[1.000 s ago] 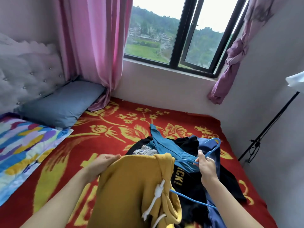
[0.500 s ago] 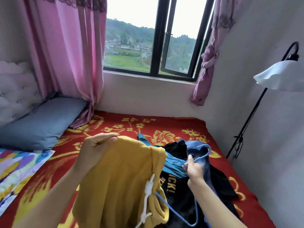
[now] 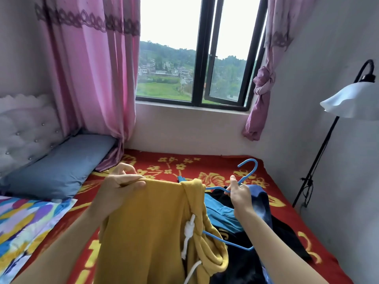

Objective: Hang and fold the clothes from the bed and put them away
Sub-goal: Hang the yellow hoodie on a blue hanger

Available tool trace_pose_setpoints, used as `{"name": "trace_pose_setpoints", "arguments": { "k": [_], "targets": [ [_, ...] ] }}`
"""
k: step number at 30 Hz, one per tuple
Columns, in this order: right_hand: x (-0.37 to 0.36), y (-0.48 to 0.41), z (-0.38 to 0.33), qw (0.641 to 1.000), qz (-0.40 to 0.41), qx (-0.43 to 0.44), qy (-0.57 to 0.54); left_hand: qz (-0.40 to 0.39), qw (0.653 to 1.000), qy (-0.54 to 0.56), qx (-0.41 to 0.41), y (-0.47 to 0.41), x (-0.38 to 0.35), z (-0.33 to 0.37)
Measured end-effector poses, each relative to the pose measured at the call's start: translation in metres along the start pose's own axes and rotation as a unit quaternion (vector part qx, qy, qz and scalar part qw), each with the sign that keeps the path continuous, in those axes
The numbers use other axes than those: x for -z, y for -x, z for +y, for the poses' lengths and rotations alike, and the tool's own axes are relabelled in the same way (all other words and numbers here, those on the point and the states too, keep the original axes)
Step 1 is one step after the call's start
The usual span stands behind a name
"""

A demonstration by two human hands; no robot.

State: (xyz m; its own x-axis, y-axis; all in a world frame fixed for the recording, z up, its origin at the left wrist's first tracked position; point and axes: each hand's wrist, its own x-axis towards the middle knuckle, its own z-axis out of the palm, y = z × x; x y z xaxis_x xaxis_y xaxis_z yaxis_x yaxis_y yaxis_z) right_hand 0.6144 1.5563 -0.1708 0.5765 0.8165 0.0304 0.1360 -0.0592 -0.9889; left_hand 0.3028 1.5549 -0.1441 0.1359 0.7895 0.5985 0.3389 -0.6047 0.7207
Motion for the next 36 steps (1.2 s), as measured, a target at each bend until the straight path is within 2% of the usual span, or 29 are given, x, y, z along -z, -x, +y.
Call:
{"name": "trace_pose_setpoints", "arguments": {
  "k": [3, 6, 9, 14, 16, 19, 21, 23, 25, 26, 28, 29, 30, 31, 33, 34, 36],
  "targets": [
    [-0.002, 0.008, -0.006, 1.000, -0.011, 0.020, -0.003, -0.064, 0.994, -0.062, -0.058, -0.007, -0.001, 0.016],
    [-0.020, 0.024, -0.009, 0.995, -0.036, 0.081, 0.038, -0.141, 0.955, -0.218, -0.142, -0.006, -0.018, 0.028],
    [-0.031, 0.038, -0.013, 0.984, -0.049, 0.133, 0.108, -0.182, 0.952, -0.227, -0.100, -0.003, -0.030, 0.031],
    [-0.023, 0.035, -0.010, 0.997, -0.007, 0.066, 0.050, -0.221, 0.936, -0.275, 0.011, -0.009, -0.017, 0.029],
    [-0.022, 0.036, -0.010, 0.998, -0.002, 0.055, 0.040, -0.220, 0.927, -0.305, -0.010, -0.013, -0.019, 0.036],
    [-0.029, 0.043, -0.018, 0.995, -0.024, 0.086, 0.043, -0.285, 0.878, -0.380, -0.053, -0.020, -0.039, 0.047],
    [-0.030, 0.046, -0.027, 0.991, -0.042, 0.116, 0.048, -0.308, 0.888, -0.339, -0.042, -0.020, -0.054, 0.050],
    [-0.023, 0.046, -0.038, 0.986, -0.094, 0.136, 0.038, -0.281, 0.922, -0.263, -0.038, -0.017, -0.060, 0.048],
    [-0.013, 0.042, -0.044, 0.974, -0.143, 0.174, 0.027, -0.230, 0.940, -0.248, -0.048, -0.017, -0.058, 0.044],
    [-0.006, 0.041, -0.043, 0.966, -0.127, 0.222, 0.040, -0.208, 0.947, -0.240, -0.041, -0.019, -0.054, 0.041],
    [0.008, 0.044, -0.032, 0.922, 0.002, 0.372, 0.104, -0.161, 0.968, -0.193, -0.009, -0.026, -0.044, 0.037],
    [0.016, 0.046, -0.018, 0.895, 0.057, 0.423, 0.127, -0.135, 0.977, -0.162, 0.007, -0.031, -0.040, 0.037],
    [0.021, 0.049, -0.001, 0.888, 0.079, 0.432, 0.136, -0.105, 0.986, -0.130, 0.022, -0.035, -0.034, 0.036],
    [0.024, 0.054, 0.016, 0.902, 0.067, 0.405, 0.137, -0.077, 0.992, -0.092, 0.034, -0.037, -0.028, 0.036],
    [0.029, 0.060, 0.041, 0.935, -0.043, 0.319, 0.146, -0.040, 0.998, -0.030, 0.035, -0.044, -0.020, 0.043],
    [0.027, 0.063, 0.047, 0.943, -0.107, 0.280, 0.146, -0.033, 0.999, -0.010, 0.033, -0.047, -0.016, 0.049],
    [0.020, 0.068, 0.044, 0.945, -0.186, 0.242, 0.121, -0.028, 0.999, 0.036, 0.022, -0.053, -0.015, 0.061]
  ]
}}
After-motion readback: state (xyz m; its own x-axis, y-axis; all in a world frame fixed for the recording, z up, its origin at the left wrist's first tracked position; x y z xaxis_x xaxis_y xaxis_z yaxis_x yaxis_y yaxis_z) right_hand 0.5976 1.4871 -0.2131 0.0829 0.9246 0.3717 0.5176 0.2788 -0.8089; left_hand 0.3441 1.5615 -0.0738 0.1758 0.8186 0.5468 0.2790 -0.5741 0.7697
